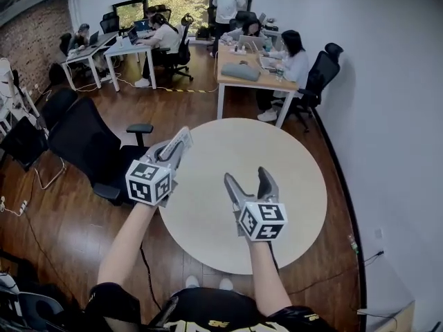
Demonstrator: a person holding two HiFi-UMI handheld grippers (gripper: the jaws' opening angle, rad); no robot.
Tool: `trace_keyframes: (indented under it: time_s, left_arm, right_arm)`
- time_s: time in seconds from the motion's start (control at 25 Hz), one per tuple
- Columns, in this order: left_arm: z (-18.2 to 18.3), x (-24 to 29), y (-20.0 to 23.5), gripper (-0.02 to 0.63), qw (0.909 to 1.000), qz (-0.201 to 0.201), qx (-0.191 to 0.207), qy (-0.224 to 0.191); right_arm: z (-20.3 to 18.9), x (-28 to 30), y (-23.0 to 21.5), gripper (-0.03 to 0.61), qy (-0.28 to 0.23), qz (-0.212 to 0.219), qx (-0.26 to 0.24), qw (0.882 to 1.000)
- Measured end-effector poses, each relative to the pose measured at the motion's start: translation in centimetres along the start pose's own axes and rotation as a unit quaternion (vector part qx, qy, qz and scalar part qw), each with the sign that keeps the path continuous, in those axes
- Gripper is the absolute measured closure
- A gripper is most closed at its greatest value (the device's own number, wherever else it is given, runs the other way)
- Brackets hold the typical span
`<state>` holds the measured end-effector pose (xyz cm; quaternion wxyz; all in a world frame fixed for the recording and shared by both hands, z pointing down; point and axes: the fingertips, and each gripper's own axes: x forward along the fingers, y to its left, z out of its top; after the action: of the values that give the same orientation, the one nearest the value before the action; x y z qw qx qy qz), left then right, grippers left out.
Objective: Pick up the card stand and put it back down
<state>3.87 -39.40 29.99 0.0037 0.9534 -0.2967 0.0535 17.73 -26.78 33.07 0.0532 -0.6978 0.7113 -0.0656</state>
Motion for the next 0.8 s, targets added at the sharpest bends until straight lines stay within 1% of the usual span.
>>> trace_keyframes:
  time_s: [0.16,0.32,0.4,0.48,0.52,0.56,0.68,0.8]
  left_arm:
    - [-0.2,-2.9,0.0,0.598,0.9985,0.045,-0.007,-0.031]
    - [-0.6,-5.3,0.1,0.598,0.9934,0.101,-0.009,-0.052]
    - [-1.0,-6.2,0.0,0.598,0.9895,0.133,0.008,-0.055]
    - [-1.5,-6.7,0.1,0.598,0.9836,0.168,0.04,-0.053]
    - [-1.8,-6.9,0.2,0.598,0.9807,0.182,0.049,-0.051]
    - [-2.3,-7.0,0.2,0.598,0.9788,0.193,0.046,-0.049]
    - [-4.2,-7.3,-0.1,0.598,0.9776,0.206,0.017,-0.042]
    - [-5.3,-7.1,-1.2,0.598,0.9803,0.191,0.0,-0.048]
  right_arm:
    - [1.0,0.3,0.8,0.14,-0.012,0.005,-0.025,1.0]
    - [1.2,0.6,1.2,0.14,-0.017,0.003,-0.042,0.999]
    - [1.0,0.7,1.1,0.14,-0.017,0.0,-0.043,0.999]
    - [0.7,0.9,1.2,0.14,-0.016,0.002,-0.038,0.999]
    - [0.4,1.0,1.3,0.14,-0.014,0.004,-0.034,0.999]
    - [0.1,1.0,1.4,0.14,-0.012,0.005,-0.031,0.999]
    - [-0.8,0.9,1.7,0.14,-0.006,0.007,-0.032,0.999]
    - [-1.4,1.1,2.1,0.14,0.001,0.016,-0.034,0.999]
